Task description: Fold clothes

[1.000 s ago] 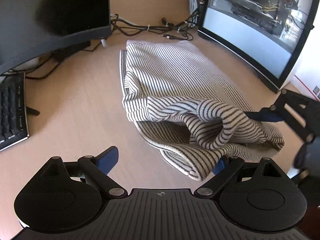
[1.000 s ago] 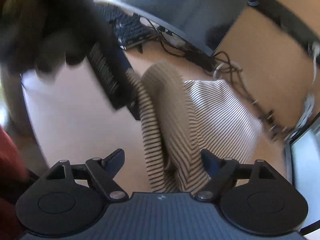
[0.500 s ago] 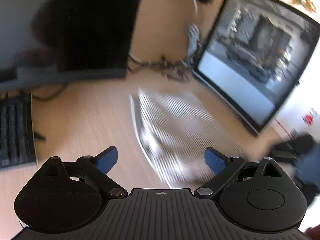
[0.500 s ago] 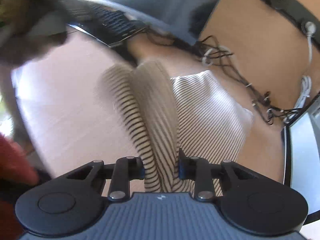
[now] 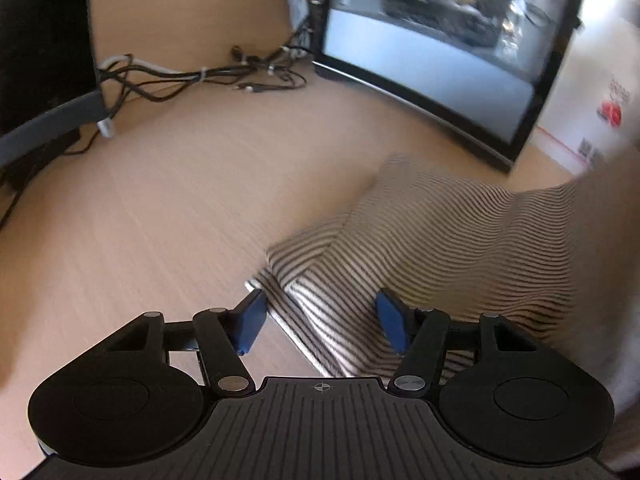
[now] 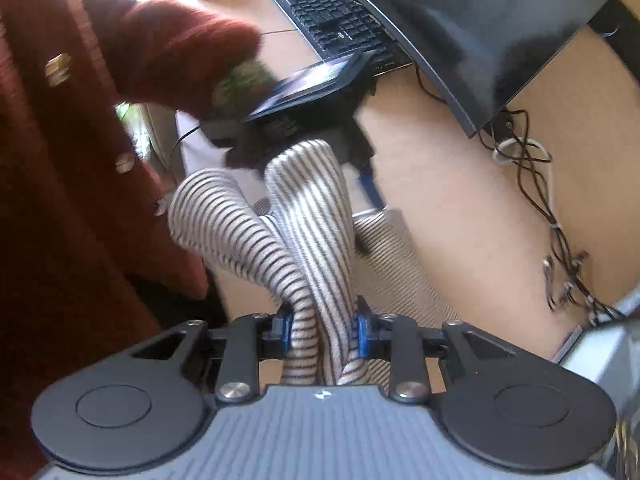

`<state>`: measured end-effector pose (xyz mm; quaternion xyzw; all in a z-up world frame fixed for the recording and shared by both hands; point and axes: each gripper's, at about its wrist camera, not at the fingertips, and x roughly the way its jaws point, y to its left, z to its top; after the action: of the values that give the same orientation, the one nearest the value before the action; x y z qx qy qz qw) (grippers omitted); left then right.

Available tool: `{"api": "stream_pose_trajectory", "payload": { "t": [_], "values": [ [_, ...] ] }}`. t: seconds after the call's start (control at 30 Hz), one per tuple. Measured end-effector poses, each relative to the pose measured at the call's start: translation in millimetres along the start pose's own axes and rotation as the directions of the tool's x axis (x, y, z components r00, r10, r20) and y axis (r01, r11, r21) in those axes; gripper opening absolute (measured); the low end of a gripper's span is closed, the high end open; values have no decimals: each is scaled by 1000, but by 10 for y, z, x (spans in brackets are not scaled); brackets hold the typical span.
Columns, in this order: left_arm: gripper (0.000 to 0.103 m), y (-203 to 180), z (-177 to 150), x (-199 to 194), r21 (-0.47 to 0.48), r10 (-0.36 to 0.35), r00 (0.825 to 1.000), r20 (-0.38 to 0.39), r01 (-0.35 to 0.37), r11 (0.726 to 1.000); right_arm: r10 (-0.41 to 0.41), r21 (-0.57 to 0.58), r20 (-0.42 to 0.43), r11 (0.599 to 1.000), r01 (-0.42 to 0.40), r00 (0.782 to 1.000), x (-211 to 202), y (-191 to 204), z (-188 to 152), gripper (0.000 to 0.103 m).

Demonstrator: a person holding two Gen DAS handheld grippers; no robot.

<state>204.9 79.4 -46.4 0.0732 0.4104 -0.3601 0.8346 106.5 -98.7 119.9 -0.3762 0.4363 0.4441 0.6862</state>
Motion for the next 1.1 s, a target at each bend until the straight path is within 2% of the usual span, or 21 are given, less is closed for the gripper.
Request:
{"api": "stream_pose_trajectory", "payload": {
  "t": [0.1,0.17,0.23,0.3,0.37,0.47,0.53,0.67,0.73,0.8,0.83,0.9,0.93,0.97,1.03,1.1],
  "values": [
    [66,42,-69,-15,-35,3,1000,-10,-3,999,41,-12,-7,999,-41,999,523,-518,-56,39],
    [66,82,-129,-94,-81,35,999,-8,-35,996,37,-6,-26,999,-37,999,890,-713,-136,42],
    [67,119,-153,-315,-122,85,996,20,-82,989,55,0,-7,998,-55,998,1106,-804,-193,46],
    [68,128,-152,-515,-151,119,991,53,-110,982,92,9,42,996,-92,995,1138,-860,-230,47],
    [69,16,-91,-533,-123,91,993,69,-82,989,111,8,73,994,-112,991,1127,-897,-294,49],
    [73,-151,0,-559,-81,48,995,90,-41,996,123,15,112,992,-126,986,1121,-948,-401,60],
    [79,-263,61,-576,-52,19,995,103,-13,999,124,26,138,991,-129,983,1119,-976,-472,64],
    [85,-486,182,-611,7,-41,991,126,41,999,95,35,195,994,-104,976,1076,-1009,-600,75],
    [84,-532,166,-418,13,-40,997,72,39,999,32,45,253,998,-45,967,970,-1093,-581,76],
    [84,-501,122,-245,-2,-27,999,29,27,1000,-82,125,318,991,44,945,789,-1211,-605,79],
    [84,-482,112,-187,-9,-20,1000,19,20,1000,-154,188,348,978,92,925,670,-1261,-651,81],
    [84,-468,136,-140,-15,0,1000,20,0,1000,-288,331,385,930,160,877,458,-1337,-745,98],
    [84,-466,163,-117,-11,26,999,21,-26,1000,-353,403,394,896,186,848,354,-1373,-792,103],
    [84,-456,191,-86,-8,51,999,16,-51,999,-410,474,395,858,200,822,247,-1367,-861,103],
    [86,-412,240,-22,-23,65,998,2,-65,998,-467,580,400,795,177,789,210,-1395,-988,103],
    [91,-356,251,28,-45,63,998,-3,-63,997,-469,639,426,762,110,774,198,-1248,-1126,103]
  ]
}}
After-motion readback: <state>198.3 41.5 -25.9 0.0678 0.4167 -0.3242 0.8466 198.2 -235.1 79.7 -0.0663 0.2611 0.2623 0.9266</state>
